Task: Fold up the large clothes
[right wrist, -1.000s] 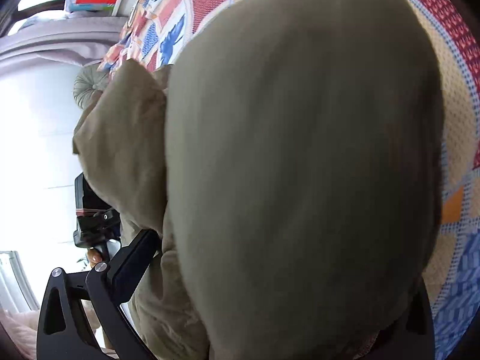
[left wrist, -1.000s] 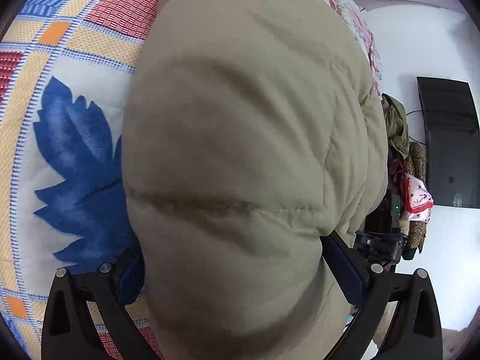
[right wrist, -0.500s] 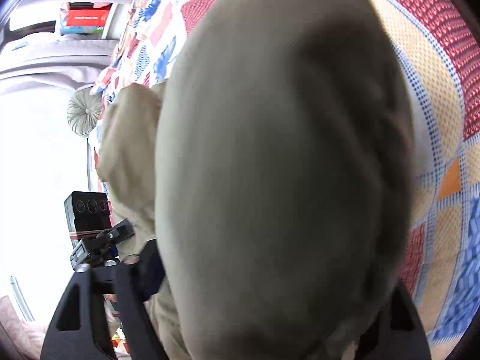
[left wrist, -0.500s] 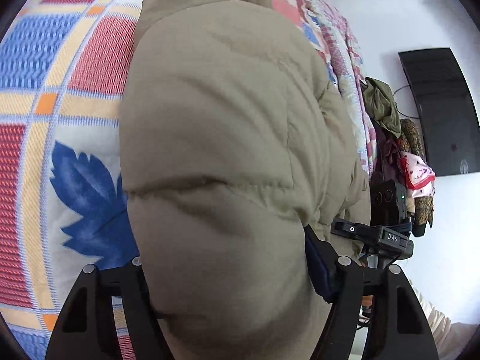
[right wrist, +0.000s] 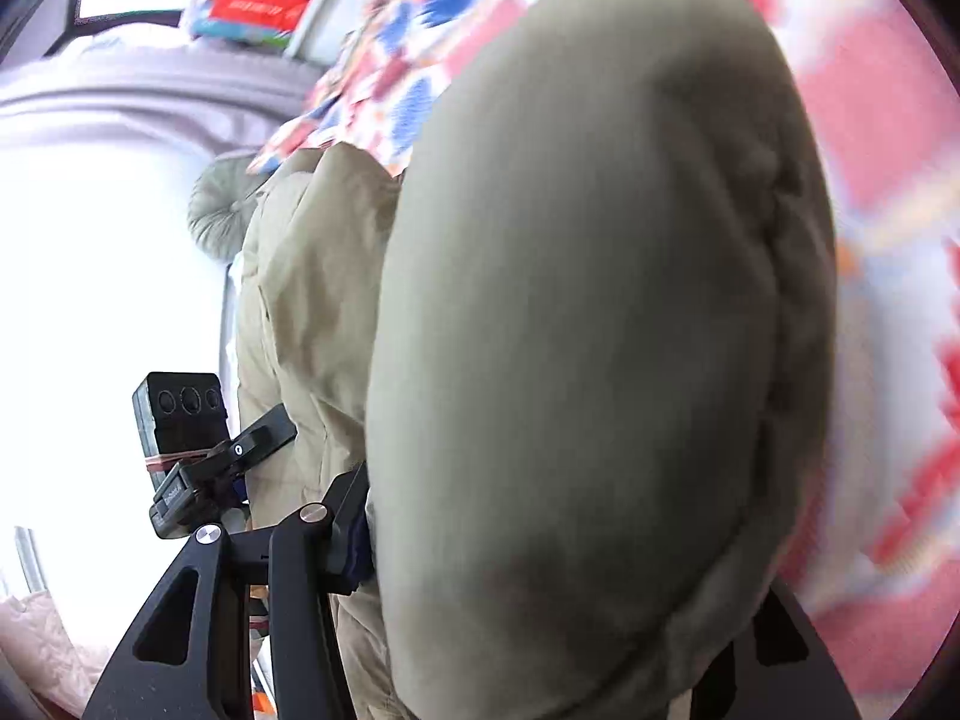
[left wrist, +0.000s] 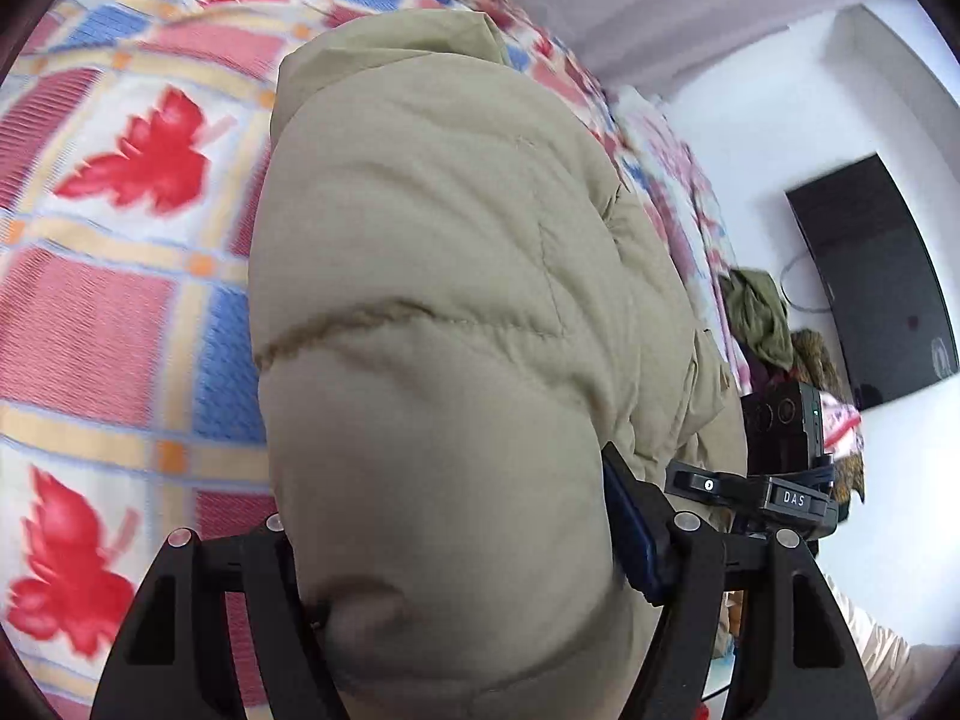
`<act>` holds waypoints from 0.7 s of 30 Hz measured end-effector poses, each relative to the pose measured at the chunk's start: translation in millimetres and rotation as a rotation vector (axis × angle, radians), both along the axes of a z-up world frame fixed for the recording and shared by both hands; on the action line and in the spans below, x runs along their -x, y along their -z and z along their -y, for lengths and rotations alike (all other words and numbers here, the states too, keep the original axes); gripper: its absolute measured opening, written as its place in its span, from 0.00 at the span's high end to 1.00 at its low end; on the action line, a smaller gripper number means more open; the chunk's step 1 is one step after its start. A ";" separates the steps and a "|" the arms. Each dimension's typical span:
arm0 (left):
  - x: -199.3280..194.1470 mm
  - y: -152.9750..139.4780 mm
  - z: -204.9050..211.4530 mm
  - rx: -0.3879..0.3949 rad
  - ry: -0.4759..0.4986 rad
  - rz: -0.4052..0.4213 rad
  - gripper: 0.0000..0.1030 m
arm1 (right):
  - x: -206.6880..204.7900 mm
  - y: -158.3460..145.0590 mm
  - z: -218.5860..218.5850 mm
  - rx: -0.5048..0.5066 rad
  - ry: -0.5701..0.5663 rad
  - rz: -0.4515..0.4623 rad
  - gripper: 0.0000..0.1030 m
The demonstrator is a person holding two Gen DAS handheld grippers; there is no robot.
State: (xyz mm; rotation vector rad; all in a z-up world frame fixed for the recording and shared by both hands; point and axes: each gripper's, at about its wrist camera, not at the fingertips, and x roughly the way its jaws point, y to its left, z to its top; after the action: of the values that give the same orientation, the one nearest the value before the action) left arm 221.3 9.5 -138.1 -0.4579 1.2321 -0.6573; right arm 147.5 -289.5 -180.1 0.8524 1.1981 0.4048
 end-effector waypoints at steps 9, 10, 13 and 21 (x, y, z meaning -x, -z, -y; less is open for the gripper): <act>-69.1 36.8 -77.5 -0.057 -0.109 0.017 0.28 | -106.2 17.6 -78.3 0.024 -0.100 0.045 0.47; -73.9 47.6 -81.0 -0.078 -0.115 0.010 0.28 | -114.3 21.9 -83.2 0.032 -0.098 0.041 0.47; -80.5 78.0 -90.6 -0.093 -0.140 -0.022 0.20 | -125.3 44.6 -96.4 0.087 -0.093 0.000 0.46; -78.4 87.4 -92.3 -0.171 -0.155 0.002 0.11 | -120.6 72.3 -100.0 0.123 -0.027 -0.059 0.29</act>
State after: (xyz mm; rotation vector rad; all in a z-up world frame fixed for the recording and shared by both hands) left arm 299.7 101.8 -225.5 -0.4044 1.2258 -0.4170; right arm 268.1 -189.5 -252.4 0.7471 1.2763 0.3261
